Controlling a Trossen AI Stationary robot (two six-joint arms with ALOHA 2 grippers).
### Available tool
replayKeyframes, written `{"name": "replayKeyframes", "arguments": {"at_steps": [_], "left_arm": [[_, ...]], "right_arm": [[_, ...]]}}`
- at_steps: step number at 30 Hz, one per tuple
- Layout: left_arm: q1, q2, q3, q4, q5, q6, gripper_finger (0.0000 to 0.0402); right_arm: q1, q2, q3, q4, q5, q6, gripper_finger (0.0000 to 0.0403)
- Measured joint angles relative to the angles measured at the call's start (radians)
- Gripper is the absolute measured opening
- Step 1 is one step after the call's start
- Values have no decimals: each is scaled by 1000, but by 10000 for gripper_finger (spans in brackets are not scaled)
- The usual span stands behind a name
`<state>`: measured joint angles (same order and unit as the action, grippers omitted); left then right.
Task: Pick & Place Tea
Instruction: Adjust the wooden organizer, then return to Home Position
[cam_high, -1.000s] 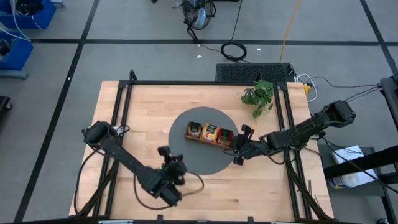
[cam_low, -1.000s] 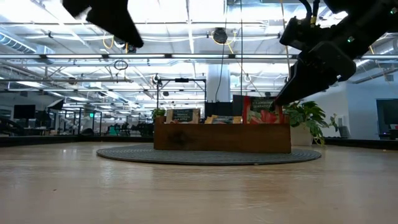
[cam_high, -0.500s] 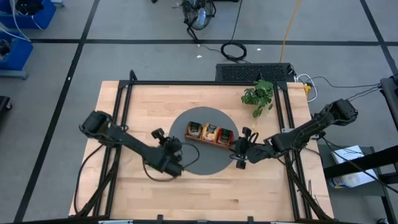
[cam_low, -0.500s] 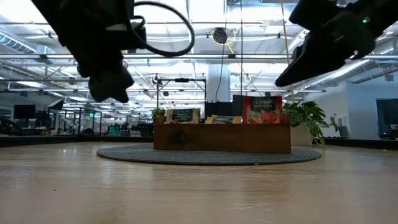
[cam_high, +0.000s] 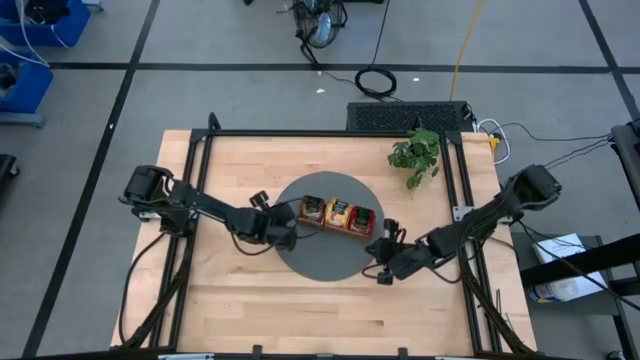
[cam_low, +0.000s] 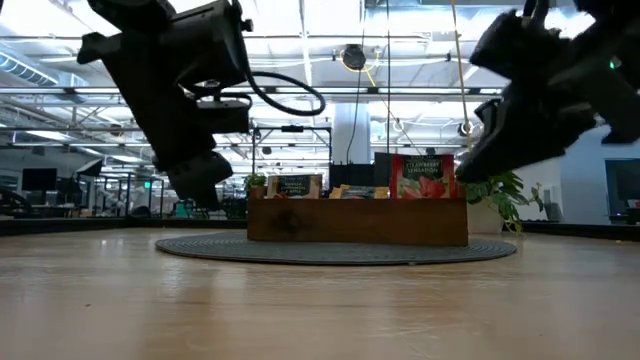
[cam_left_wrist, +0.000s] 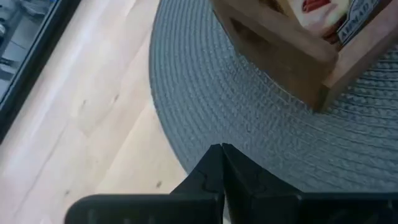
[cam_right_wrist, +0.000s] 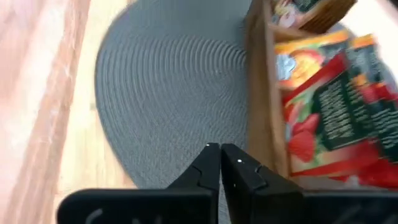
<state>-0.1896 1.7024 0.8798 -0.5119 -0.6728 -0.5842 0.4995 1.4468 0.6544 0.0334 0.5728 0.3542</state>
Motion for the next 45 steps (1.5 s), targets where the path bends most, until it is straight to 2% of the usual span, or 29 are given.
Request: {"name": "replayKeyframes", "arguments": {"at_steps": [4, 10, 15, 22, 30, 39, 43, 45], "left_arm": [[18, 5, 0, 24, 12, 26, 3], [36, 44, 0, 148, 101, 101, 3], [39, 88, 1, 202, 158, 115, 3], [14, 109, 1, 270, 178, 112, 3], [-12, 111, 21, 277, 206, 119, 2], [-14, 80, 23, 249, 149, 101, 4], [-37, 36, 39, 186, 138, 85, 5], [-64, 11, 59, 136, 123, 92, 7]], "right_arm": [[-8, 73, 0, 49, -22, -7, 2], [-46, 138, -3, 45, -25, 0, 1], [-74, 140, -31, 43, -23, 21, 1], [-121, 120, -102, 57, 34, 71, 1], [-153, 119, -128, 68, 33, 100, 0], [-127, 71, -129, 128, -53, 59, 0], [-86, -12, -130, 132, -67, 19, 0], [-64, -86, -130, 110, -112, -54, 0]]}}
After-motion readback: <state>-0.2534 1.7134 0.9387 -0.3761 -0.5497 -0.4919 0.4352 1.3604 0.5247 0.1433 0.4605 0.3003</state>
